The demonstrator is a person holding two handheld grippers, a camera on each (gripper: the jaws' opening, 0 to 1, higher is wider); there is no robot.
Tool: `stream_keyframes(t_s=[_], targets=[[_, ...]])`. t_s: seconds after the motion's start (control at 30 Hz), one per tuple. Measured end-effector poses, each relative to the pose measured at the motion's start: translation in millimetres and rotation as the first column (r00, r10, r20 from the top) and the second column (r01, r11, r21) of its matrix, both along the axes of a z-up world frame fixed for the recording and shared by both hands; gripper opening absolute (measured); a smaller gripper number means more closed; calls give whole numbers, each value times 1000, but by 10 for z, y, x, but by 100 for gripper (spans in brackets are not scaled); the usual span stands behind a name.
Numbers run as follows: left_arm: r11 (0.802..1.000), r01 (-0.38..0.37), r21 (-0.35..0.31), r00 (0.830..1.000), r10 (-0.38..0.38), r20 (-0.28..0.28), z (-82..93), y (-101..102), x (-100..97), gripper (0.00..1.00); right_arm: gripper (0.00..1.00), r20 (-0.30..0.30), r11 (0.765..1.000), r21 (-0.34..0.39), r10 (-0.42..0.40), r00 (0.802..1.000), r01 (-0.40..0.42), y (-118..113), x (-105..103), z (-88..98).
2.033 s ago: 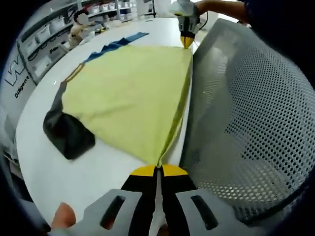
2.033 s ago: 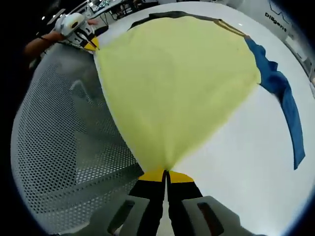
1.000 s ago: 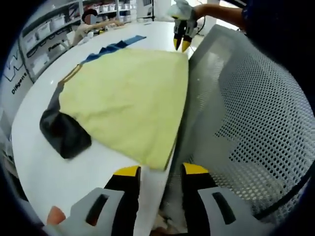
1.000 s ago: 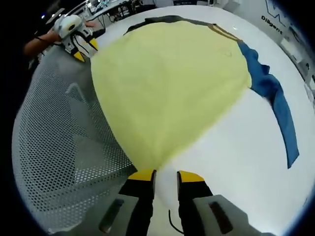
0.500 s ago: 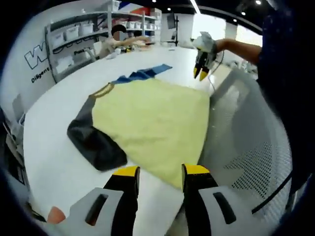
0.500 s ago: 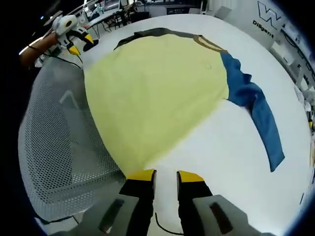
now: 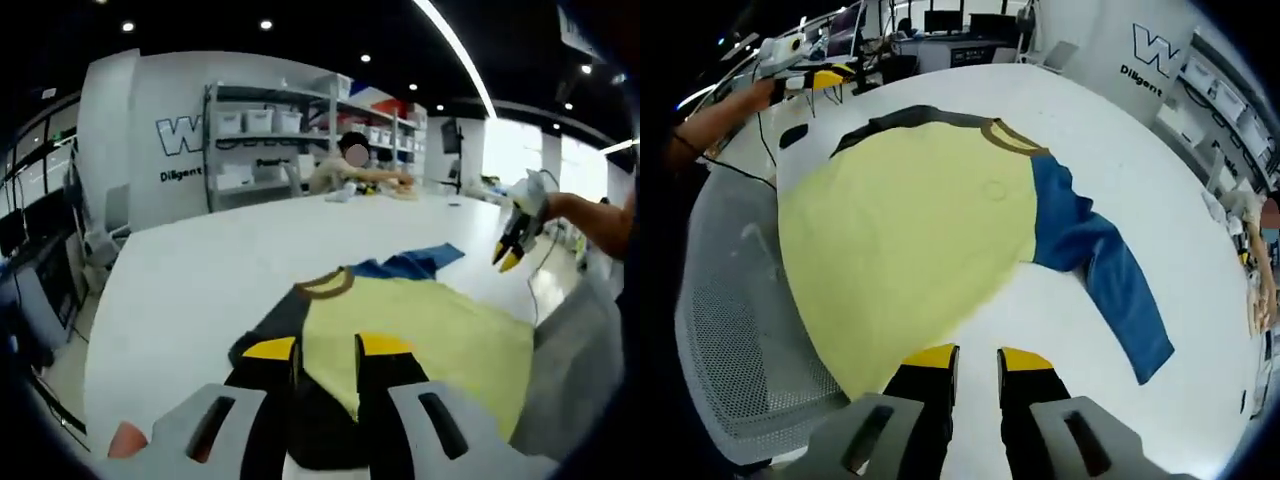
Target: Fold the garment on the visible template until the final outline fits inside the template.
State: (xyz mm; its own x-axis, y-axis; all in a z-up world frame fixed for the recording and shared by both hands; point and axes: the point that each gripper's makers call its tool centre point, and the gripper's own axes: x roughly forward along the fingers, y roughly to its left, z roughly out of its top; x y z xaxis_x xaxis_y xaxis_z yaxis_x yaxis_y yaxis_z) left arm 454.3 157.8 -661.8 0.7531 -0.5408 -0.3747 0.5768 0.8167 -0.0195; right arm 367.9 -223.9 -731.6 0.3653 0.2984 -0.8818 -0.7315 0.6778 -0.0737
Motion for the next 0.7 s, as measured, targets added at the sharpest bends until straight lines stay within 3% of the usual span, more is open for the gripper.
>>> stream_keyframes(t_s=[0.23, 0.43, 0.7], targets=[[996, -90, 3, 995, 91, -30, -304, -46, 470, 16, 10, 25, 998, 26, -55, 998, 55, -105, 286, 19], [993, -107, 57, 990, 112, -88, -623, -98, 667, 15, 9, 41, 995, 42, -89, 995, 88, -180, 469, 29], [988, -128, 88, 981, 139, -132, -872, -42, 866, 15, 9, 40, 993, 40, -111, 993, 109, -268, 661, -37]])
